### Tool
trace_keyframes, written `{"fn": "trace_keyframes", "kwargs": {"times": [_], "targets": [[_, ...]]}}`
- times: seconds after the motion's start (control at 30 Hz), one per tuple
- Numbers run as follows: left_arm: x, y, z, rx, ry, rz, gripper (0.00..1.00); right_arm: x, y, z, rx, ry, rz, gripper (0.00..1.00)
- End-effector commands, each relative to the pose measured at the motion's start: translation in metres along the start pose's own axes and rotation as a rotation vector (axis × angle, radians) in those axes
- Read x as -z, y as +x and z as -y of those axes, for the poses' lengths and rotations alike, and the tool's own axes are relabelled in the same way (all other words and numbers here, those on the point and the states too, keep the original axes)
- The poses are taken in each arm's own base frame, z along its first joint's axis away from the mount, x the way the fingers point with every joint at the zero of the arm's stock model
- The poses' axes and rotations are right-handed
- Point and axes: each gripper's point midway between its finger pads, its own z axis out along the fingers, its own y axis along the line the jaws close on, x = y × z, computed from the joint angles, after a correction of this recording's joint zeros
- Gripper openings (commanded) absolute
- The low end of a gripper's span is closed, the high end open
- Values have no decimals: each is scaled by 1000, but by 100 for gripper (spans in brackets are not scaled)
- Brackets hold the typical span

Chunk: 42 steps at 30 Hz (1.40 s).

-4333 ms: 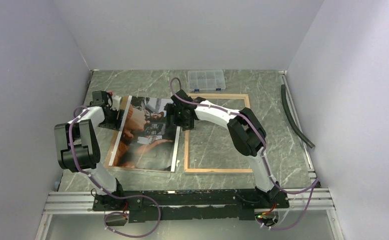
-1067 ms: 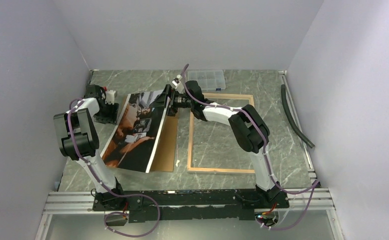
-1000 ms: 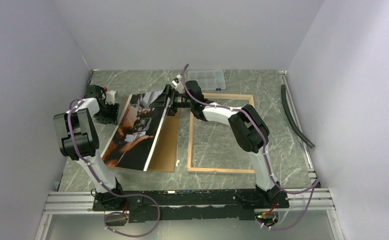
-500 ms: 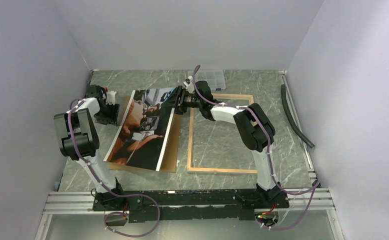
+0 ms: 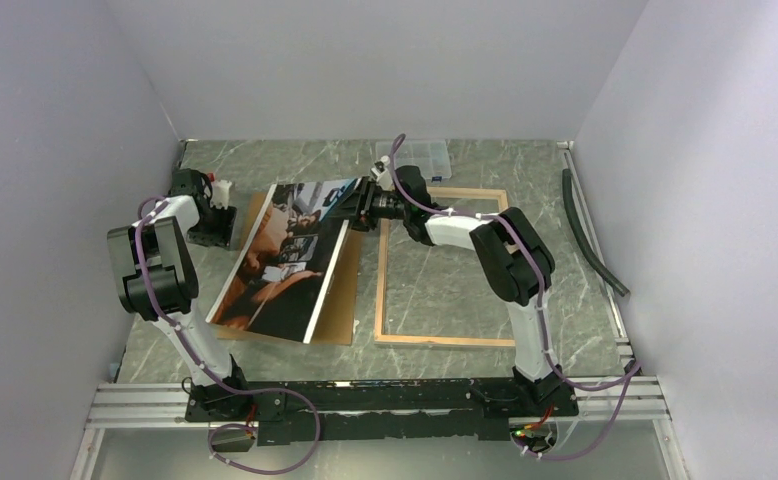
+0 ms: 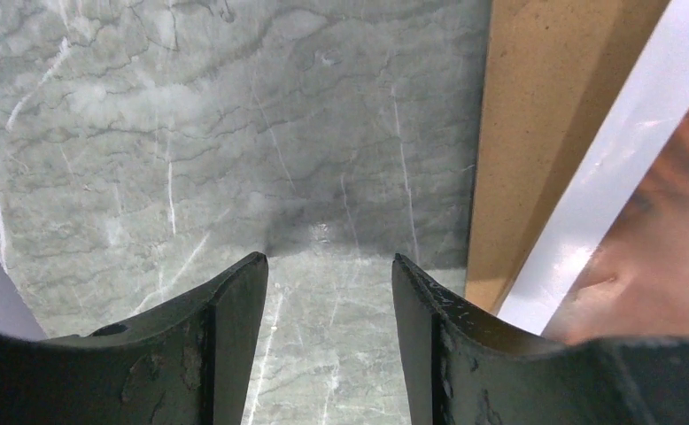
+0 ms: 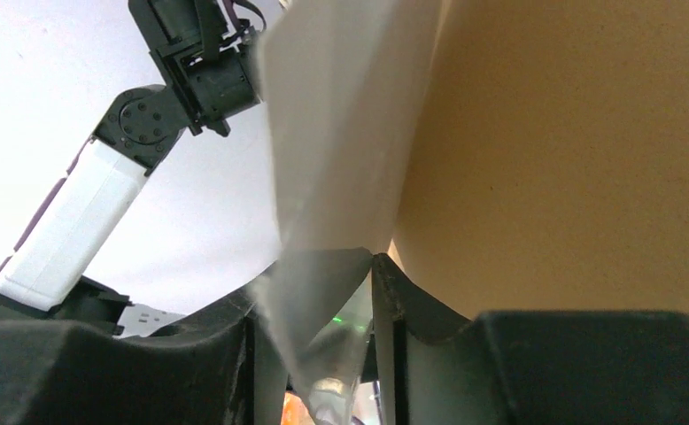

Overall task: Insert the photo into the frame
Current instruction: Pick up the photo frame item at the center of the board.

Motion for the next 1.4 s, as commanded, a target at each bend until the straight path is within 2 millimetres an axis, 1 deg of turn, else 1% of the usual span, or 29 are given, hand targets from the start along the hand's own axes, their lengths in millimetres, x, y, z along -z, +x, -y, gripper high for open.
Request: {"fn": "trace_keyframes", "kwargs": {"times": [0.0, 0.13, 0.27, 0.37, 0.5, 0.57, 0.6, 0.7, 0.77, 0.83, 0.9, 1.0, 1.1, 1.2, 1.37], "targets": [[-12, 26, -1, -25, -6, -83, 59, 22, -12, -57, 105, -119, 36, 37], [-11, 27, 2, -26, 3, -83, 59, 27, -10, -61, 107, -128, 27, 34], [-6, 23, 3, -29, 9, -71, 59, 33, -10, -63, 117, -115, 34, 25], [-2, 19, 3, -31, 12, -64, 60, 38, -11, -64, 119, -110, 36, 23], [-1, 18, 8, -37, 23, -61, 59, 43, -14, -64, 124, -91, 47, 19], [-1, 18, 12, -44, 28, -64, 59, 46, -14, -65, 124, -93, 40, 21], [0, 17, 13, -46, 28, -62, 59, 47, -14, -66, 124, -92, 37, 23], [10, 7, 20, -46, 49, -32, 59, 51, -14, -64, 138, -68, 41, 26], [17, 0, 26, -46, 75, -13, 60, 52, -14, -59, 135, -55, 38, 29], [18, -3, 34, -50, 101, -10, 60, 52, -13, -54, 124, -50, 35, 37], [13, -1, 40, -69, 100, -20, 60, 50, -13, -47, 102, -41, 33, 41], [-1, 7, 41, -88, 69, -50, 59, 49, -12, -38, 72, -42, 24, 42], [-7, 15, 42, -90, 69, -74, 58, 50, -12, -33, 54, -39, 29, 43], [-8, 18, 43, -100, 71, -80, 58, 52, -15, -35, 48, -49, 37, 43], [-6, 17, 40, -112, 70, -78, 57, 54, -19, -42, 48, -64, 44, 41]]}}
